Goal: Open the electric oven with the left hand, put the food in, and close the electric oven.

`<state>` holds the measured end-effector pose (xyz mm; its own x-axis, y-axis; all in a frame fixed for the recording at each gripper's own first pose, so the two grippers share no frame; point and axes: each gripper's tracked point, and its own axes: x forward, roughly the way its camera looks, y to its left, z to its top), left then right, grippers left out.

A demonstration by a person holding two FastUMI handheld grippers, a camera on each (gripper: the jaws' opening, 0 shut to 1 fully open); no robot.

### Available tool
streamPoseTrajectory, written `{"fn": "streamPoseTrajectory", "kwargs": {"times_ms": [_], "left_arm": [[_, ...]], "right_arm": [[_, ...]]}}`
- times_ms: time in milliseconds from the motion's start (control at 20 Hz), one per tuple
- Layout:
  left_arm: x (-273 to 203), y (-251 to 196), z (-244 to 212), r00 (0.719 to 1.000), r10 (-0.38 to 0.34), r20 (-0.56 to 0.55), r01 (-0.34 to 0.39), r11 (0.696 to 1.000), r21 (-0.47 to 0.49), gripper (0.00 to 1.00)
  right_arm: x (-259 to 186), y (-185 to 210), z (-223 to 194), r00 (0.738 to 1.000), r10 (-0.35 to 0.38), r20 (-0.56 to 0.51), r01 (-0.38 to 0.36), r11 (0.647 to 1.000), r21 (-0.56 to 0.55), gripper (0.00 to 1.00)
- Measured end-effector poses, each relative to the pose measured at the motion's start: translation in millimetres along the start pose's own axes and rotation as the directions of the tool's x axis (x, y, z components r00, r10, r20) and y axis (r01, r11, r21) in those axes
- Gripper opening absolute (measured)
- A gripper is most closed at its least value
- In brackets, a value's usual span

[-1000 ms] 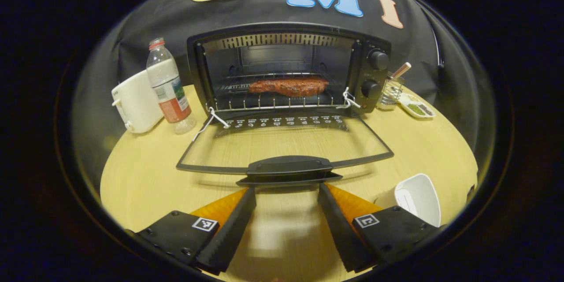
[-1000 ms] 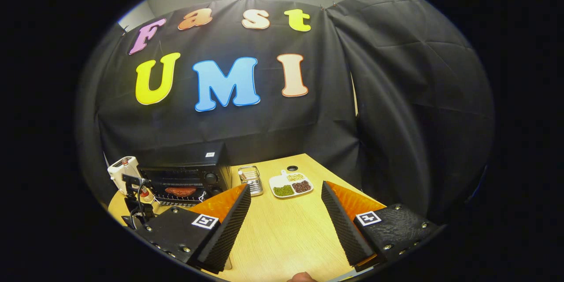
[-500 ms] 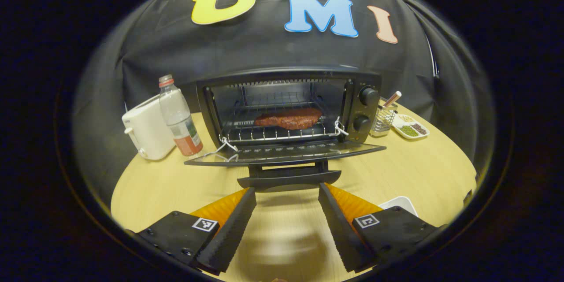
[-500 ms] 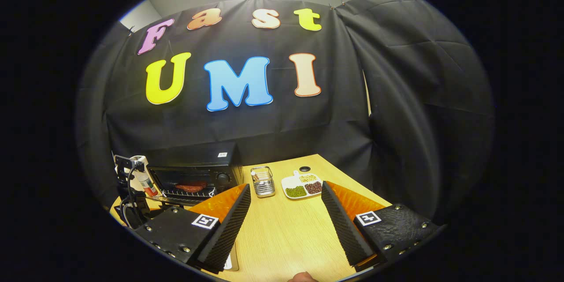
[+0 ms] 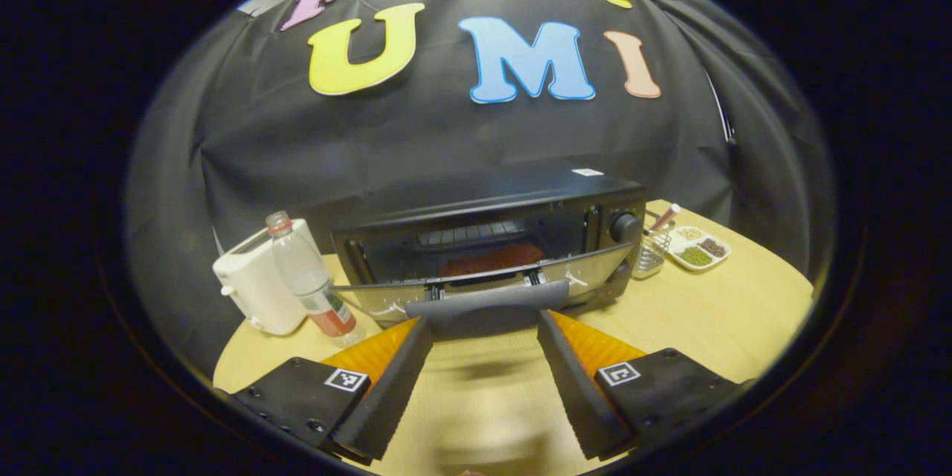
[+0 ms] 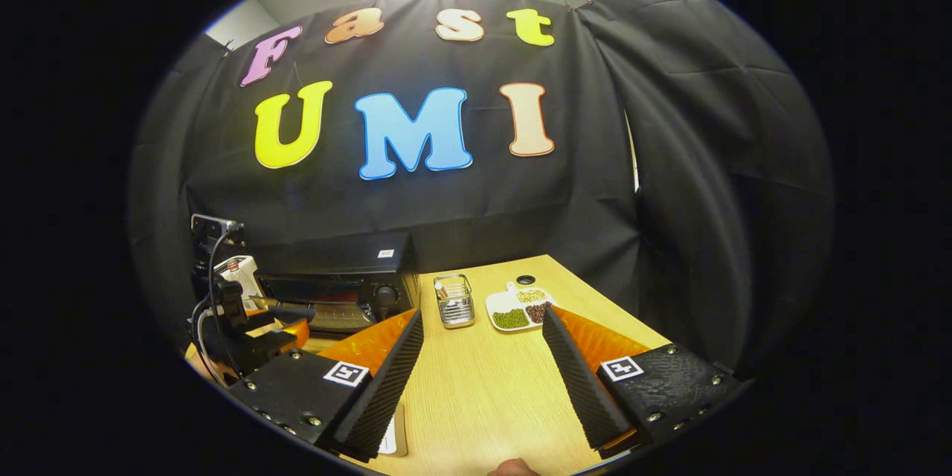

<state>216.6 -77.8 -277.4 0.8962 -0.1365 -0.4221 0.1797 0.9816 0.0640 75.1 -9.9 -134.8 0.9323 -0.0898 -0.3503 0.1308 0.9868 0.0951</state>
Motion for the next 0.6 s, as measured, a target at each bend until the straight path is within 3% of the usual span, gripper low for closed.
{"fn": "streamPoseTrajectory", "kwargs": {"times_ms": [250, 600], "left_arm": [[-12.2, -1.1, 56.3, 0.993, -0.007, 0.119, 0.010, 1.000, -0.026, 1.00], [-103.9, -8.7, 121.0, 0.969, 0.030, 0.243, -0.008, 0.996, -0.091, 0.97]], "right_arm": [[4.9, 12.0, 9.1, 0.999, 0.026, 0.023, -0.026, 1.000, -0.004, 0.98], [-4.7, 13.1, 43.6, 0.984, 0.142, 0.106, -0.142, 0.990, -0.009, 0.98]]}}
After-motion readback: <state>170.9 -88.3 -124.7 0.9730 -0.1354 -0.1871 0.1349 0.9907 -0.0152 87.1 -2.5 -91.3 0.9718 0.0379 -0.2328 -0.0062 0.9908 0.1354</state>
